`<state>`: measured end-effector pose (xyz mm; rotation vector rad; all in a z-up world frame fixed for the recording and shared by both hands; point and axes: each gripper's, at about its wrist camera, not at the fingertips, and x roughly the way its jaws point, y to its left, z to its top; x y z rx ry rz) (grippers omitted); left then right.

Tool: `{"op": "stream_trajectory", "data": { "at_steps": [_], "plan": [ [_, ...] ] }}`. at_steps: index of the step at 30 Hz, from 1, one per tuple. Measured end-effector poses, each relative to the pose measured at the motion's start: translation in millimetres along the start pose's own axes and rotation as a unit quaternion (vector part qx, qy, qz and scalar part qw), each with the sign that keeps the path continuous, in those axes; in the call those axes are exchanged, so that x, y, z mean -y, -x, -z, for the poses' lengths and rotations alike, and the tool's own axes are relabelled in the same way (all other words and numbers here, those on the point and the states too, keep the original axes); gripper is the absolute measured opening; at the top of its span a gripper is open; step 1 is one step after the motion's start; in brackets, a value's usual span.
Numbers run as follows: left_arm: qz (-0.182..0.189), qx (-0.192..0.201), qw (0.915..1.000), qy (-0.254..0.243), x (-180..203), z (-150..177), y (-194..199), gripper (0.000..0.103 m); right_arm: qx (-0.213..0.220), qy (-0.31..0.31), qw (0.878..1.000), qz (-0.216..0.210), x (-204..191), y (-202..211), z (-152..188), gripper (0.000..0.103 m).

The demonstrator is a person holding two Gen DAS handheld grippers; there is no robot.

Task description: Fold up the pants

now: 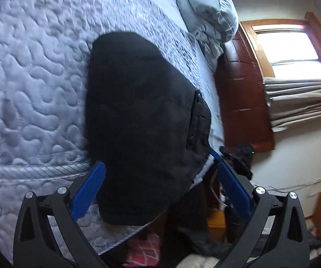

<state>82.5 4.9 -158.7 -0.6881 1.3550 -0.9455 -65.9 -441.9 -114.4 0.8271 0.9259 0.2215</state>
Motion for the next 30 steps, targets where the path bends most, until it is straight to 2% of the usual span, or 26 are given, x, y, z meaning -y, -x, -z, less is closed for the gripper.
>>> {"op": "stream_trajectory", "data": {
  "at_steps": [1,5,8,13,15,20,22,25,27,30],
  "plan": [
    [0.007,-0.013,0.9999,0.007,-8,-5,-5,0.1,-0.002,0.001,1.0,0.0,0,-2,-1,0.061],
    [-0.019,-0.032,0.9993,0.01,-25,-18,-18,0.1,-0.014,-0.003,1.0,-0.011,2,-13,-10,0.061],
    [-0.001,-0.054,0.9985,0.006,-29,-25,-26,0.1,-0.03,-0.003,0.999,-0.022,5,-25,-16,0.062],
    [-0.001,-0.074,0.9972,0.004,-34,-35,-39,0.1,-0.045,-0.012,0.998,-0.036,11,-39,-23,0.063],
    [0.005,-0.081,0.9967,0.005,-35,-39,-44,0.1,-0.048,-0.017,0.998,-0.046,15,-42,-26,0.071],
    [0.017,-0.102,0.9947,0.004,-34,-44,-58,0.1,-0.071,-0.017,0.995,-0.072,25,-53,-34,0.079],
    [0.02,-0.11,0.9937,0.007,-35,-47,-66,0.1,-0.081,-0.021,0.994,-0.073,31,-58,-38,0.079],
    [0.025,-0.121,0.9923,0.012,-35,-49,-74,0.1,-0.106,-0.035,0.989,-0.098,40,-71,-42,0.08],
    [0.029,-0.131,0.9909,0.013,-32,-50,-79,0.1,-0.122,-0.035,0.986,-0.112,42,-80,-43,0.086],
    [0.031,-0.144,0.989,0.013,-27,-50,-86,0.1,-0.135,-0.037,0.984,-0.11,46,-93,-45,0.091]
  ]
}}
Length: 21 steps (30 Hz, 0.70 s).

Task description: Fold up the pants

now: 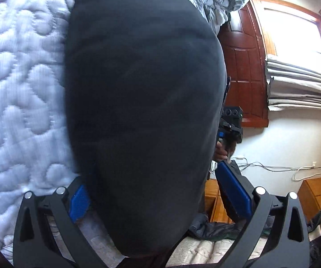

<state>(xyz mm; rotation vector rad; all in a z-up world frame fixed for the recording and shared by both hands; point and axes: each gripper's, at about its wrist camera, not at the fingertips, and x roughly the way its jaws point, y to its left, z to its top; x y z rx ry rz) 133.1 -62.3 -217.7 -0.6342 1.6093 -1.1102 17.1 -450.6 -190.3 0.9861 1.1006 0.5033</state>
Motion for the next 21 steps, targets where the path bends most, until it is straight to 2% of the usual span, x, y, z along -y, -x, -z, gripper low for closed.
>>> {"op": "stream_trajectory", "data": {
  "at_steps": [2,9,13,14,16,19,21],
  "plan": [
    [-0.002,-0.011,0.9999,0.003,2,-1,-6,0.1,-0.013,-0.012,1.0,-0.026,5,-8,-1,0.091],
    [0.032,-0.021,0.9983,0.044,2,-8,-23,0.1,-0.031,-0.018,0.998,-0.056,21,-17,-9,0.099],
    [0.051,-0.03,0.9977,0.033,11,-8,-39,0.1,-0.071,0.014,0.996,-0.05,7,-34,-12,0.099],
    [0.05,-0.032,0.9978,0.031,12,-9,-45,0.1,-0.074,0.027,0.996,-0.029,2,-41,-13,0.099],
    [0.045,-0.032,0.998,0.03,12,-7,-50,0.1,-0.073,0.042,0.996,-0.014,-4,-47,-13,0.099],
    [0.045,-0.019,0.998,0.04,11,-5,-51,0.099,-0.053,0.033,0.998,-0.016,-1,-43,-12,0.082],
    [0.031,-0.005,0.999,0.03,14,-1,-49,0.098,-0.039,0.03,0.998,-0.026,0,-37,-9,0.063]
  ]
}}
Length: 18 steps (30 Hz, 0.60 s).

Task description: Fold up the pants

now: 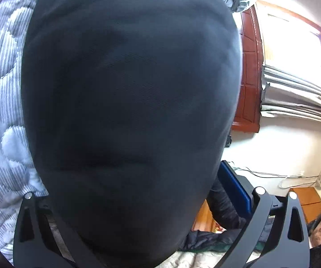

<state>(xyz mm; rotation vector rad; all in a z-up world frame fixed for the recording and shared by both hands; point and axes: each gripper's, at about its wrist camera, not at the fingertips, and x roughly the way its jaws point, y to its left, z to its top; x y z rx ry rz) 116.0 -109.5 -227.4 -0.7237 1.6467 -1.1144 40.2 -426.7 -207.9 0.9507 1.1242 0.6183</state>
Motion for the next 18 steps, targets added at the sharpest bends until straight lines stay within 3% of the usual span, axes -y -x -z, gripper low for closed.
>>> {"op": "stream_trajectory", "data": {
  "at_steps": [3,5,8,18],
  "plan": [
    [-0.029,0.015,0.9994,-0.009,6,6,3,0.085,0.02,0.012,1.0,-0.006,-13,9,4,0.047],
    [-0.028,0.029,0.9992,-0.003,7,7,7,0.07,0.029,0.029,0.999,0.004,-27,13,5,0.043],
    [-0.025,0.038,0.9988,-0.019,15,8,12,0.062,0.038,0.047,0.998,0.009,-44,18,2,0.04],
    [0.004,0.076,0.9953,-0.06,50,-10,28,0.058,0.062,0.101,0.993,0.011,-96,33,-18,0.039]
  ]
}}
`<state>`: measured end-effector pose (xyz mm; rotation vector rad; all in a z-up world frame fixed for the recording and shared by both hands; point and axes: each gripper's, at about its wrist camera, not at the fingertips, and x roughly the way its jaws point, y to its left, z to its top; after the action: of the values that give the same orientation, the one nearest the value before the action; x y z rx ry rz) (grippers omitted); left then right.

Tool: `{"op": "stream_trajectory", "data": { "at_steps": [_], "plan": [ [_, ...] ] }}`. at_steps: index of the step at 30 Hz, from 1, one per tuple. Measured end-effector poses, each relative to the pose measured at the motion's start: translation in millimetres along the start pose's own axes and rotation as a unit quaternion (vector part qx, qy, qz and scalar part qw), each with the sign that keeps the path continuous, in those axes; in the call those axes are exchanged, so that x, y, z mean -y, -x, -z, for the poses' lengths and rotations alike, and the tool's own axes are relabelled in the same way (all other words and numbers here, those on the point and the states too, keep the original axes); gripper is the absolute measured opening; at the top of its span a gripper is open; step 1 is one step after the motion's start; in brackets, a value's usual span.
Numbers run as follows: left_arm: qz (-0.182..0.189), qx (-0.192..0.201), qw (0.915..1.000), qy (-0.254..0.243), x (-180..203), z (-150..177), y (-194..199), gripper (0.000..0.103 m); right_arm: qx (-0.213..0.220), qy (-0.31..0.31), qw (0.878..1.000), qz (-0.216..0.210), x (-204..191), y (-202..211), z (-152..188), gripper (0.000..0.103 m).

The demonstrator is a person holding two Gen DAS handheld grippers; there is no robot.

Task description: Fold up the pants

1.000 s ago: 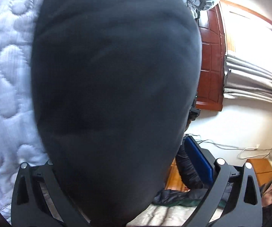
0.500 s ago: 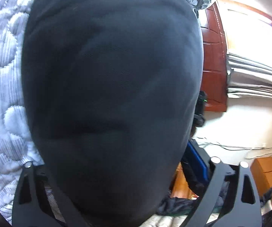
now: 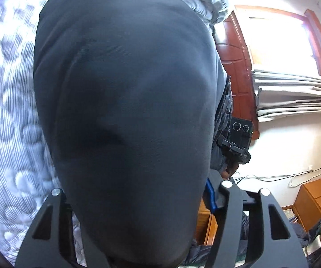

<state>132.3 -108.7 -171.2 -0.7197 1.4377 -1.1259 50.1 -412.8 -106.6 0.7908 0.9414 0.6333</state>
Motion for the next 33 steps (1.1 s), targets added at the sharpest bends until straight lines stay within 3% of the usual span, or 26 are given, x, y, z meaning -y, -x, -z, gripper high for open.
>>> {"op": "stream_trajectory", "data": {
  "at_steps": [7,14,19,24,28,30,33],
  "plan": [
    [-0.012,0.033,0.9991,-0.022,19,-46,29,0.063,0.001,0.017,1.0,-0.006,-12,-17,-58,0.039],
    [-0.046,0.047,0.9978,-0.004,3,-91,37,0.064,-0.02,-0.022,1.0,-0.006,18,-61,-112,0.039],
    [-0.063,0.044,0.9966,0.03,-26,-108,34,0.068,-0.041,-0.059,0.997,0.012,52,-91,-113,0.041],
    [-0.068,0.067,0.9948,0.036,-53,-116,40,0.08,-0.025,-0.101,0.994,0.017,87,-90,-94,0.066],
    [-0.066,0.076,0.9947,0.02,-61,-118,45,0.084,-0.005,-0.125,0.992,-0.006,108,-83,-75,0.068],
    [-0.078,0.078,0.9939,0.012,-50,-118,37,0.089,0.01,-0.136,0.99,-0.025,116,-76,-69,0.068],
    [-0.094,0.074,0.9928,0.007,-53,-116,43,0.09,0.021,-0.141,0.989,-0.036,124,-63,-60,0.068]
  ]
}}
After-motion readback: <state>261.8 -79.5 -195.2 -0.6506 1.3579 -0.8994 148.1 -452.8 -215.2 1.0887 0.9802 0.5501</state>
